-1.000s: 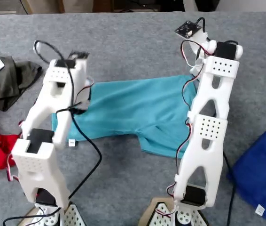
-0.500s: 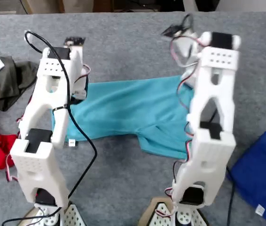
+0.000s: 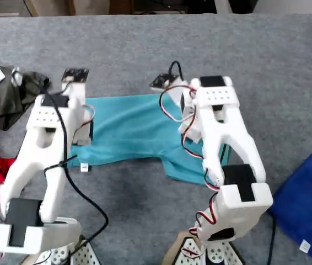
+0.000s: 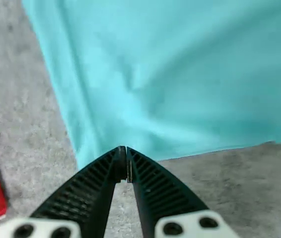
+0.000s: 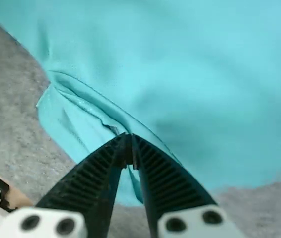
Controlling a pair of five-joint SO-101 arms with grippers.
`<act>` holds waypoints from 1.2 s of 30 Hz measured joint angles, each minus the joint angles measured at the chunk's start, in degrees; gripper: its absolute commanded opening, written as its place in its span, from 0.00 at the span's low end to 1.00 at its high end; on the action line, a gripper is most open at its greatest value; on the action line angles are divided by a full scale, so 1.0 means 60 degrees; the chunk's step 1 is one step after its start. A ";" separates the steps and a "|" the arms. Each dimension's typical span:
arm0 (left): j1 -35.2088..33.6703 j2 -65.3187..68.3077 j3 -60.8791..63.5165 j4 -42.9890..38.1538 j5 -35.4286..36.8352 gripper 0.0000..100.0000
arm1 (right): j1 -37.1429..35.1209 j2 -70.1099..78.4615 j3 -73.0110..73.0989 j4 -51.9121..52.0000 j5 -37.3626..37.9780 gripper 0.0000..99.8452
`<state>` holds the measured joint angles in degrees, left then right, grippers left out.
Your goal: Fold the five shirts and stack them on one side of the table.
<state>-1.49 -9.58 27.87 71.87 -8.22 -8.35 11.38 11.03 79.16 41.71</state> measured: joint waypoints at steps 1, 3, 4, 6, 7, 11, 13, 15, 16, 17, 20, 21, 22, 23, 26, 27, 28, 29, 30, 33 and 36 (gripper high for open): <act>-0.0190 -0.0073 0.0337 -0.0161 0.0000 0.02 | 0.0000 0.0000 0.0234 -0.0147 -0.0015 0.00; -0.0615 -0.0147 0.0850 -0.0410 0.0015 0.02 | 0.0000 0.0000 0.0659 -0.0440 -0.0015 0.00; -0.0806 -0.0161 0.1011 -0.0513 0.0000 0.02 | 0.0000 0.0000 0.0850 -0.0601 -0.0015 0.00; -0.1172 -0.0176 0.1260 -0.0615 -0.0264 0.02 | 0.0000 0.0000 0.1260 -0.0894 -0.0015 0.00; -0.1304 -0.0176 0.1348 -0.0645 -0.0396 0.02 | 0.0000 0.0000 0.1421 -0.1070 -0.0015 0.00; -0.1656 -0.0176 0.1451 -0.0674 -0.0733 0.02 | 0.0000 0.0000 0.1553 -0.1436 -0.0059 0.00; -0.1744 -0.0176 0.1451 -0.0674 -0.0864 0.02 | -0.0015 0.0000 0.1553 -0.1524 -0.0132 0.00; -0.1788 -0.0176 0.1451 -0.0674 -0.0879 0.02 | -0.0176 0.0000 0.1553 -0.1509 -0.0161 0.00; -0.1788 -0.0176 0.1451 -0.0674 -0.0908 0.02 | -0.0264 0.0000 0.1553 -0.1509 -0.0161 0.00; -0.1788 -0.0176 0.1451 -0.0674 -0.0923 0.02 | -0.0352 0.0000 0.1553 -0.1465 -0.0161 0.00; -0.1788 -0.0176 0.1451 -0.0674 -0.0923 0.02 | -0.0630 0.0000 0.1553 -0.1333 -0.0161 0.00; -0.1788 -0.0176 0.1451 -0.0674 -0.0923 0.02 | -0.0659 0.0000 0.1553 -0.1333 -0.0161 0.00; -0.1788 -0.0176 0.1451 -0.0674 -0.0923 0.02 | -0.0689 0.0000 0.1582 -0.1304 -0.0161 0.00; -0.1788 -0.0176 0.1451 -0.0674 -0.0923 0.02 | -0.0703 -0.0015 0.1685 -0.1289 -0.0161 0.00; -0.1788 -0.0176 0.1451 -0.0674 -0.0923 0.02 | -0.0718 -0.0015 0.1949 -0.1099 -0.0161 0.00; -0.1788 -0.0176 0.1451 -0.0674 -0.0923 0.02 | -0.0718 -0.0015 0.2037 -0.1011 -0.0161 0.00; -0.1788 -0.0176 0.1451 -0.0674 -0.0923 0.02 | -0.0718 -0.0015 0.2139 -0.0938 -0.0161 0.00; -0.1788 -0.0176 0.1451 -0.0674 -0.0923 0.02 | -0.0718 -0.0015 0.2227 -0.0908 -0.0161 0.00; -0.1788 -0.0176 0.1451 -0.0674 -0.0923 0.02 | -0.0718 -0.0015 0.2300 -0.0894 -0.0161 0.00; -0.1788 -0.0176 0.1451 -0.0674 -0.0923 0.02 | -0.0762 -0.0044 0.2330 -0.0864 -0.0161 0.00; -0.1788 -0.0176 0.1451 -0.0674 -0.0923 0.02 | -0.0952 -0.0469 0.2564 -0.0864 -0.0161 0.00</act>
<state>-12.22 -10.64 36.57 67.82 -13.76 -14.07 8.57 26.42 73.98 40.75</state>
